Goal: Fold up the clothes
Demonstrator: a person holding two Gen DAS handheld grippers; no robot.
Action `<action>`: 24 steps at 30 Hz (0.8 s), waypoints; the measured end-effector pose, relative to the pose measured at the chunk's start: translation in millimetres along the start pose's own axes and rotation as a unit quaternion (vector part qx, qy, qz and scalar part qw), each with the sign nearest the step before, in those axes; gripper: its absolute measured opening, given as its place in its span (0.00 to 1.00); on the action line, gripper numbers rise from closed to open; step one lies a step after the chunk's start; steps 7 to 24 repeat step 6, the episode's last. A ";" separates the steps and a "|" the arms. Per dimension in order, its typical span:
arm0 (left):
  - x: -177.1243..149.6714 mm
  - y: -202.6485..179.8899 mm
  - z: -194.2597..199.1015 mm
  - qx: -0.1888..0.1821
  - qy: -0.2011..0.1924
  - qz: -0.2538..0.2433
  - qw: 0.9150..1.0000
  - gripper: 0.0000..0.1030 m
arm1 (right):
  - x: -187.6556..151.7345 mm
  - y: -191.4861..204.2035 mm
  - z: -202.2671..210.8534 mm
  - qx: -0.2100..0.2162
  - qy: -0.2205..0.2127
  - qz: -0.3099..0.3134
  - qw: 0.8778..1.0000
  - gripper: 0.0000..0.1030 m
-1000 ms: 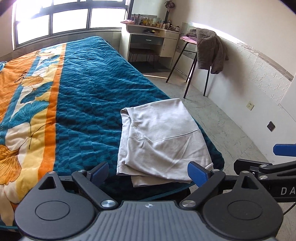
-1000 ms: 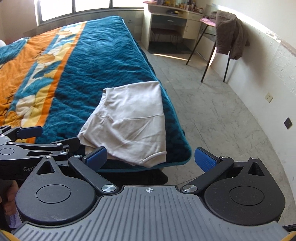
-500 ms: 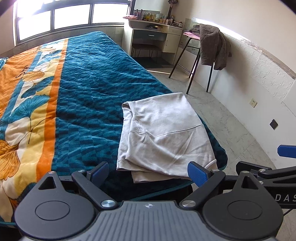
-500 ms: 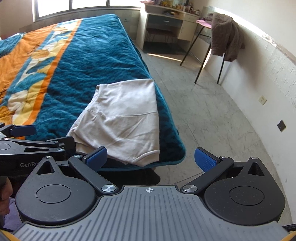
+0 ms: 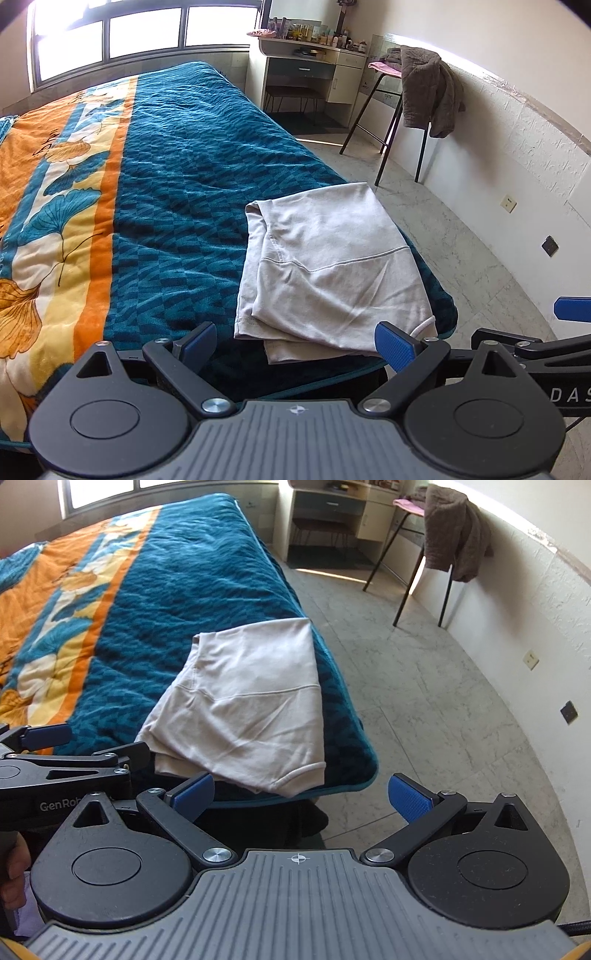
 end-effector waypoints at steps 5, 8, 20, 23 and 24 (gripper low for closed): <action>0.1 -1.5 -1.4 -0.002 -0.003 -0.004 1.000 0.90 | -0.4 -1.3 -0.7 -0.002 0.001 -0.003 1.000 1.00; 0.5 -1.6 -1.4 -0.002 -0.003 -0.003 1.000 0.90 | -0.4 -1.5 -0.5 -0.002 0.001 -0.003 1.000 1.00; 0.5 -1.6 -1.4 -0.002 -0.003 -0.003 1.000 0.90 | -0.4 -1.5 -0.5 -0.002 0.001 -0.003 1.000 1.00; 0.5 -1.6 -1.4 -0.002 -0.003 -0.003 1.000 0.90 | -0.4 -1.5 -0.5 -0.002 0.001 -0.003 1.000 1.00; 0.5 -1.6 -1.4 -0.002 -0.003 -0.003 1.000 0.90 | -0.4 -1.5 -0.5 -0.002 0.001 -0.003 1.000 1.00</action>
Point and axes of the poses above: each gripper's, at about its wrist camera, not at the fingertips, and z roughly against the way its jaws point, y to its left, x to its top, the point moved 5 cm from there along -z, roughly the way its jaws point, and after that the axes turned 11 degrees about -x, right-handed, at the moved point
